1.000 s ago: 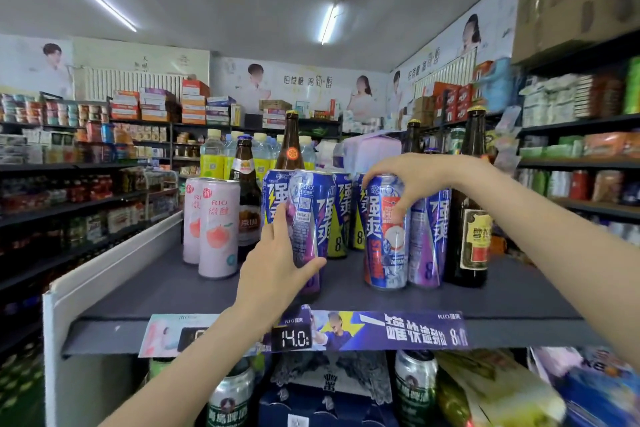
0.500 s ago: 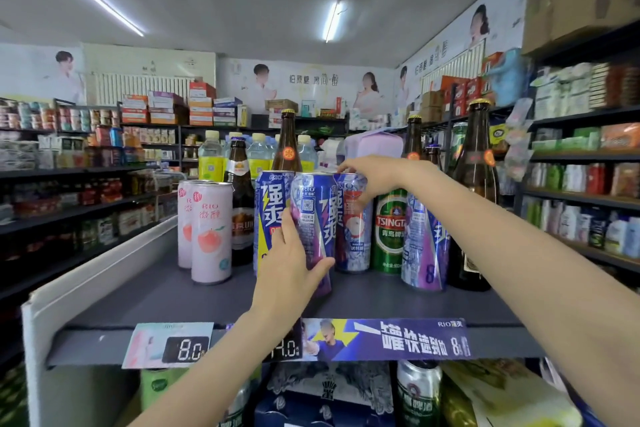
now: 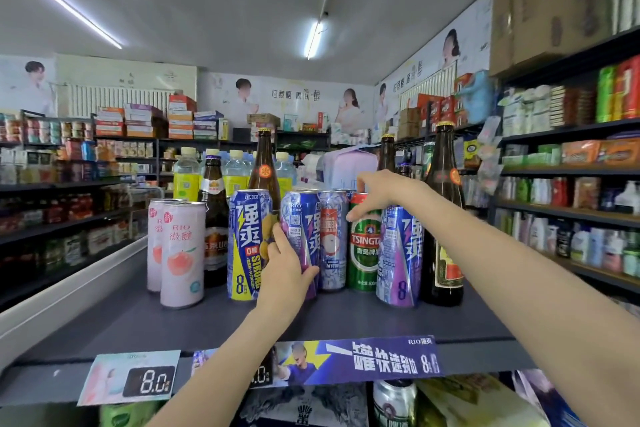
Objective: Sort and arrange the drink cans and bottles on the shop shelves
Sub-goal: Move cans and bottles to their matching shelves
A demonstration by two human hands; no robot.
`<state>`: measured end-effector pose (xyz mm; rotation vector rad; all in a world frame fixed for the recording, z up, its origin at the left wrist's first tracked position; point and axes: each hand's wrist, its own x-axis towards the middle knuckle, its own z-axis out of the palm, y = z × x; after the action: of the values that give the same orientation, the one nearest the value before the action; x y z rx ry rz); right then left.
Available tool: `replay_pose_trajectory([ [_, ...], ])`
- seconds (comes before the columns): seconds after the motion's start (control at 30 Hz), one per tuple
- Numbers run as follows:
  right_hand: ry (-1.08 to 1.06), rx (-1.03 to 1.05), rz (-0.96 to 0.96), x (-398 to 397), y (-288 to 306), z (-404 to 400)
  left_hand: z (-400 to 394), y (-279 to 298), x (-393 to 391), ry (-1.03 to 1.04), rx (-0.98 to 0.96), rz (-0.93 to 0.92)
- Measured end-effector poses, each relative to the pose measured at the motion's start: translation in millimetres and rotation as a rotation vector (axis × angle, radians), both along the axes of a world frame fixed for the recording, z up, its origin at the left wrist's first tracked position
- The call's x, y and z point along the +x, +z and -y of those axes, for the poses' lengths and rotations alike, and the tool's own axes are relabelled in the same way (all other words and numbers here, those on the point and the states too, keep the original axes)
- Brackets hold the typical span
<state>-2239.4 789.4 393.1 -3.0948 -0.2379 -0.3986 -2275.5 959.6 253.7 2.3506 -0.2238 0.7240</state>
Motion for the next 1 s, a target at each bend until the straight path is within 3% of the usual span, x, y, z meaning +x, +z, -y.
replay_pose_trajectory([
  [0.07,-0.017,-0.011,0.016,1,0,-5,0,1,-1,0.01,0.019,-0.008],
  [0.23,0.101,0.206,-0.006,-4,5,5,-3,6,0,0.033,0.107,-0.049],
  [0.43,0.269,0.522,-0.037,-17,8,20,0,12,-2,0.019,0.037,-0.102],
  [0.63,0.336,0.576,-0.101,-21,5,21,5,15,-6,0.018,-0.104,-0.114],
  [1.0,0.567,0.813,-0.017,-34,13,14,-13,2,-24,0.006,-0.256,0.181],
])
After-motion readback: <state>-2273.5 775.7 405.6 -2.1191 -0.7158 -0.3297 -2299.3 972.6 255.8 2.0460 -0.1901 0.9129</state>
